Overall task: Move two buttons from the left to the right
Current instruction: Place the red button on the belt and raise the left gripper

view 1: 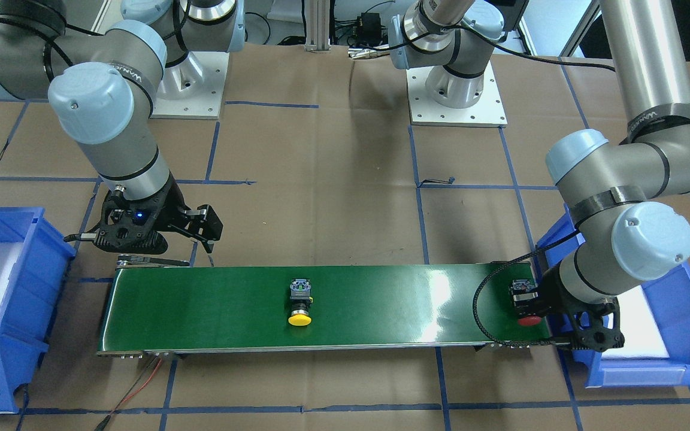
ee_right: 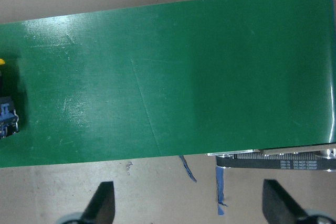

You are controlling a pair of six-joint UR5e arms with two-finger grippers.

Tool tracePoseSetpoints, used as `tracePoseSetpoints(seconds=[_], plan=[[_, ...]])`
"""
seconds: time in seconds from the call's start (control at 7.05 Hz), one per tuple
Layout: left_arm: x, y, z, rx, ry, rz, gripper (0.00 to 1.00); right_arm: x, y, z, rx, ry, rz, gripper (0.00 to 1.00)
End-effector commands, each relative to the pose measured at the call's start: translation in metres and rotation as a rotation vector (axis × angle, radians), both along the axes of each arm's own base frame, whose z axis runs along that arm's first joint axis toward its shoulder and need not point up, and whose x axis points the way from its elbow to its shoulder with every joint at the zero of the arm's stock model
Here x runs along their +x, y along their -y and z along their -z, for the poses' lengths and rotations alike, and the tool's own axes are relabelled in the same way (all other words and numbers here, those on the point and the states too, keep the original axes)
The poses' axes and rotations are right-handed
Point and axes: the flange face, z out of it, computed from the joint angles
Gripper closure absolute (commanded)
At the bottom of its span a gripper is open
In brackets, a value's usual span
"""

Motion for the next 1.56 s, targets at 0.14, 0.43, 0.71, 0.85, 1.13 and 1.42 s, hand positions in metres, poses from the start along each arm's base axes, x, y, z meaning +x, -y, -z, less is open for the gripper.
tracePoseSetpoints(seconds=[0.14,0.43,0.71,0.85,1.13,1.42], plan=[[-0.004,-0.012,0.013,0.022,-0.014,-0.009,0.14,-0.003,0.003,0.005,0.01,-0.009,0.005,0.0],[-0.001,-0.004,-0.003,-0.009,0.0,-0.01,0.01,-0.003,0.001,0.009,0.021,-0.011,0.006,0.0],[0.002,-0.006,-0.049,-0.051,0.013,-0.014,0.01,-0.003,0.001,0.008,0.022,-0.011,0.008,0.0],[0.003,-0.008,-0.079,-0.045,0.01,-0.016,0.01,-0.003,0.001,0.011,0.027,-0.011,0.008,0.0],[-0.001,-0.02,-0.161,-0.009,0.005,-0.014,0.01,-0.001,0.008,0.021,0.035,-0.007,0.004,0.0],[-0.03,-0.06,-0.225,-0.013,-0.003,-0.053,0.01,0.0,0.015,0.024,0.035,0.009,0.006,0.0]])
